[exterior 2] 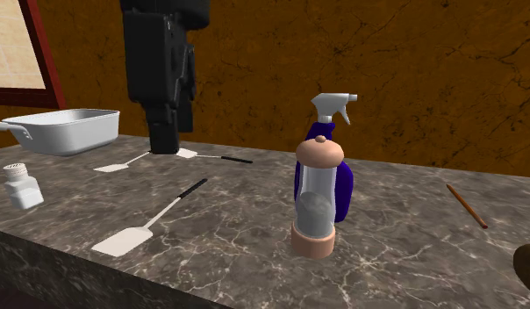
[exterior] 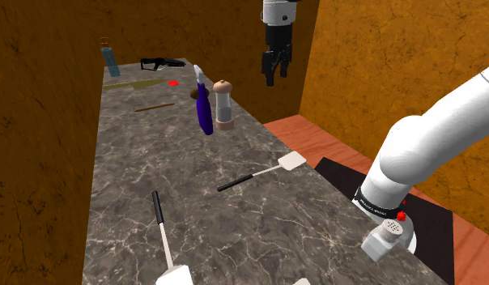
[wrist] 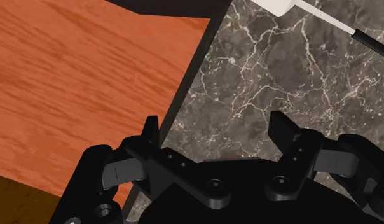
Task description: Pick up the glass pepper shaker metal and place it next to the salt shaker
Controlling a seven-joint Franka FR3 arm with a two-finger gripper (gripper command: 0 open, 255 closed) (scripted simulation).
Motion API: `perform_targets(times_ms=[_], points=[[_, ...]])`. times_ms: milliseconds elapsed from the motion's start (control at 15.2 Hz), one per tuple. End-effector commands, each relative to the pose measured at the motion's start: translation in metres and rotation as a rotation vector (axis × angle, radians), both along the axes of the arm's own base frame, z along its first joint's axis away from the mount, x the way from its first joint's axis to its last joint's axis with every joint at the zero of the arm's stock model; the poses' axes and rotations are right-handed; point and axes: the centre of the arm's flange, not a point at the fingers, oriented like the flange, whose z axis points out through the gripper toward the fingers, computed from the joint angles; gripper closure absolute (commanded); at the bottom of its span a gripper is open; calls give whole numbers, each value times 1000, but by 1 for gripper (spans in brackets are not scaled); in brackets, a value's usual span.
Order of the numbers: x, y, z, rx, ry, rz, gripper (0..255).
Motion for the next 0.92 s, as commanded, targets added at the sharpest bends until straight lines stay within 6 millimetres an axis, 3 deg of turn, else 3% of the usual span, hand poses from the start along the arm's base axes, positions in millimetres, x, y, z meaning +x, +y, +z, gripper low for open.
perform_targets(times_ms=[0,726,858], points=[[28,9,-2,19,6,-1,0],[168,47,-7,116,39,-8,0],[173,49,-13,120,40,-8,0]])
